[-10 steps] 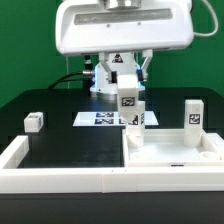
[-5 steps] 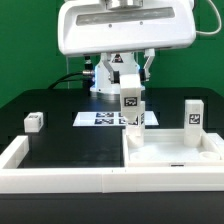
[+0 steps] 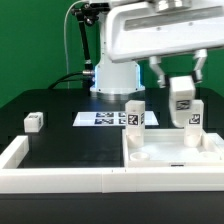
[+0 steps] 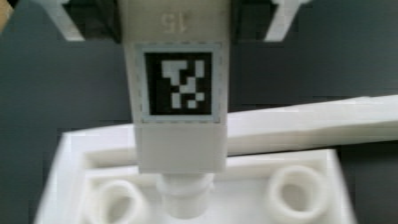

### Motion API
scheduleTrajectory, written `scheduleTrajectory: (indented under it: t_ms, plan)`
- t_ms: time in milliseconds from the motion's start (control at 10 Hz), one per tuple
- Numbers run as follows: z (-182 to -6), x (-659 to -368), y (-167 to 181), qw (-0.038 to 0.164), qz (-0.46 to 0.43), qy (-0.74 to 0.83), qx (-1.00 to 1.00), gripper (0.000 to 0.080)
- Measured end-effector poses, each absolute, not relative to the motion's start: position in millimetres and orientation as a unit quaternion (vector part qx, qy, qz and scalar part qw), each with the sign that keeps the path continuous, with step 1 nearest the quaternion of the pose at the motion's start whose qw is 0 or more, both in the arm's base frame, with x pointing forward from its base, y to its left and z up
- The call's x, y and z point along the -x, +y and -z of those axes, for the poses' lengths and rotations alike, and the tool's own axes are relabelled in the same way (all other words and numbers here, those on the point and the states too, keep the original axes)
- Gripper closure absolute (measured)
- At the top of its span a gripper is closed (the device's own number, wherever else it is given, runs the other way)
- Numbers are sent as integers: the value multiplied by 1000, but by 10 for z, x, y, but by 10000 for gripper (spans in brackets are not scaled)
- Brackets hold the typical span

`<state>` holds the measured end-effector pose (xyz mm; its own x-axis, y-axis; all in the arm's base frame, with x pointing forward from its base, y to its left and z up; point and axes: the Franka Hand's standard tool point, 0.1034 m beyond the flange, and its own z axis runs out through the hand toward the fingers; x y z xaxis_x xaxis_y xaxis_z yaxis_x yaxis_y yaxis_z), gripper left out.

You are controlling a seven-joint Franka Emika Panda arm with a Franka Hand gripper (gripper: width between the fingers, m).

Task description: Assemble square table

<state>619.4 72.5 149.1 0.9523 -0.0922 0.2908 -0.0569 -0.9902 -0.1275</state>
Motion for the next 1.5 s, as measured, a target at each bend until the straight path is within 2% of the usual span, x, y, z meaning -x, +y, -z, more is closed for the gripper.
scheduleTrajectory:
  t_ms: [300,400,600,1100,1300,1400,1500]
  plan:
    - [-1509,-6226,780,59,169,50,983,509]
    - [-1551,-6286,751,50,225,51,972,509]
    - [-1474,-6207,900,48,272,53,960,509]
    - [-1341,-6186,987,46,270,46,961,509]
    - [-1329,-6178,994,43,284,43,957,509]
    - [-1374,-6215,969,37,320,43,946,509]
    - [-1281,-6172,969,32,335,41,941,509]
